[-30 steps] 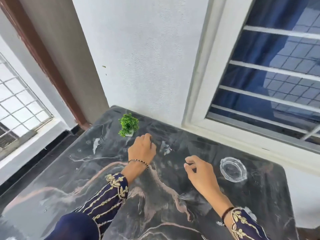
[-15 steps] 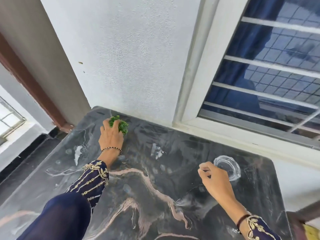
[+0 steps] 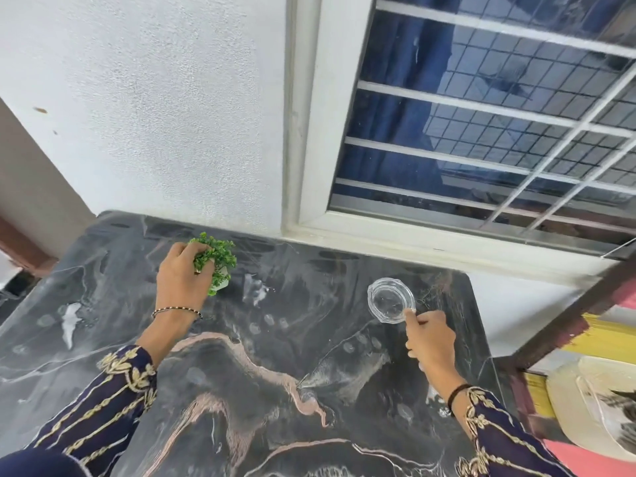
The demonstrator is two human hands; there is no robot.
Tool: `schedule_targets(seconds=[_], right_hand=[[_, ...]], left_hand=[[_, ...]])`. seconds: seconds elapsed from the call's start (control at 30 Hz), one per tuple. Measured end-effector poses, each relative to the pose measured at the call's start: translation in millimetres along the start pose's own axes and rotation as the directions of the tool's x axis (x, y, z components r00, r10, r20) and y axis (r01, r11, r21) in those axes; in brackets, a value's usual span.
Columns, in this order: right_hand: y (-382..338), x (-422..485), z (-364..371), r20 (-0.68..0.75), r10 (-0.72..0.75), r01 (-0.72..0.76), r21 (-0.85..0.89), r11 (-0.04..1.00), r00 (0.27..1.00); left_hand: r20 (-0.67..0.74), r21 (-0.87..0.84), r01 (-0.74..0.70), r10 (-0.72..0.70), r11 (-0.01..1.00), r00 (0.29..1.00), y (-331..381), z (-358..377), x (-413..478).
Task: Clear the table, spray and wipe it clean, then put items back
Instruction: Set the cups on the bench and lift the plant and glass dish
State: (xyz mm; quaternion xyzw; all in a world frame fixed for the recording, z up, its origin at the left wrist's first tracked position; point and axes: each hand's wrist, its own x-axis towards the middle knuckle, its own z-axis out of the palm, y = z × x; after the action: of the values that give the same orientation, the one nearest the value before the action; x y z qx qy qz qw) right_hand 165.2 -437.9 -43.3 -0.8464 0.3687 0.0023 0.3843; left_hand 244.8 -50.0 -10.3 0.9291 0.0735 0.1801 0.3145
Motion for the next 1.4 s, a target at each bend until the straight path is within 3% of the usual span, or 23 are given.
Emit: schedule_targets(seconds=[0.17,0.57,0.67,1.1,1.27,1.4], right_hand=[[-4.1,23.3,9.8,0.048,0.061,-0.063,0.037,0.997,0.997],[34.4,21.8,-23.1,0.112,-0.031,0.023,0.078,0.997,0.993],[68.0,22.6,-48.6,0.088,-0.071,0.069,0.021,0.997,0.994],[252.9,55.5,-253.0,0.150,-0.087,0.057,0.192,0.980,0.985],[339.1,65.7,-318.9,0.088,-0.013,0.003,0.119,0.993,0.996],[421.6,65.4,-361.3,-0.007,0.111,-0.109,0.114,0.987,0.994]], left_hand=[[0.071,-0.107,-0.054,0.062,0.993,0.996,51.1,8.2,-28.8],[0.217,-0.201,-0.192,0.235,0.961,0.947,137.6,34.6,-117.0],[0.248,-0.214,-0.206,0.257,0.955,0.934,161.8,48.2,-145.3],[0.417,-0.270,-0.262,0.358,0.926,0.835,385.3,170.9,-302.1],[0.521,-0.321,-0.283,0.419,0.904,0.744,459.6,236.3,-370.3],[0.624,-0.363,-0.288,0.461,0.886,0.632,501.7,284.0,-428.3]])
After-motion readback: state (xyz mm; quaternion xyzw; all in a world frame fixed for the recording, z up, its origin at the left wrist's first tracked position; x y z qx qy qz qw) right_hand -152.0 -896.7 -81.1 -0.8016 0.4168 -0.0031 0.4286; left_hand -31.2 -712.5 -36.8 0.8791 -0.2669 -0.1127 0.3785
